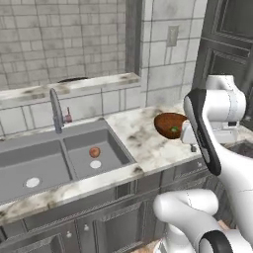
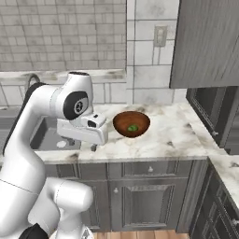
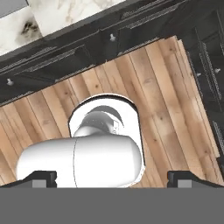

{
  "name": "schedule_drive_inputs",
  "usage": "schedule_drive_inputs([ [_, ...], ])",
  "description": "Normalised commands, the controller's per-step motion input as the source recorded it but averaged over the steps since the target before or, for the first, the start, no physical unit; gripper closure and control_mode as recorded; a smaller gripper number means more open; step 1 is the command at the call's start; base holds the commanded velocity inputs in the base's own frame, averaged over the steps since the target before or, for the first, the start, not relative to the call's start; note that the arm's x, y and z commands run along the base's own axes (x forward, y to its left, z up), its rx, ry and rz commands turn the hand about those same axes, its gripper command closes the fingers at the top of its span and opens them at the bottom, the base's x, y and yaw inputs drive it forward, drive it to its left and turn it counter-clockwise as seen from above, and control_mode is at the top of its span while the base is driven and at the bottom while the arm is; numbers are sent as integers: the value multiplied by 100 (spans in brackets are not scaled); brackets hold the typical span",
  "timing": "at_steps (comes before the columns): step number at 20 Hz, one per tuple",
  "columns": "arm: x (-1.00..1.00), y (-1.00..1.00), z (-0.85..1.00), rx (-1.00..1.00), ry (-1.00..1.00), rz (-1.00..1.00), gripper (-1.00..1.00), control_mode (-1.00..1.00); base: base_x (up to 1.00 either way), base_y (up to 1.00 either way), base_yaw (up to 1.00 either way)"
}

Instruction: Pick the avocados from the cabinet and place them in one bowl. Pick the onion from the sink and place it in the other bowl.

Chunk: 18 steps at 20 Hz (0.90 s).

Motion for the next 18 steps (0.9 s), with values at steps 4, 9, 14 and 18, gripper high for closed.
schedule_drive_inputs([
  [4, 0, 0, 0, 0, 0, 0, -100, 100, 0, 0, -50],
  [9, 0, 0, 0, 0, 0, 0, -100, 100, 0, 0, -49],
  [14, 0, 0, 0, 0, 0, 0, -100, 100, -2, 0, -47],
  [18, 0, 0, 0, 0, 0, 0, -100, 100, -6, 0, -46],
])
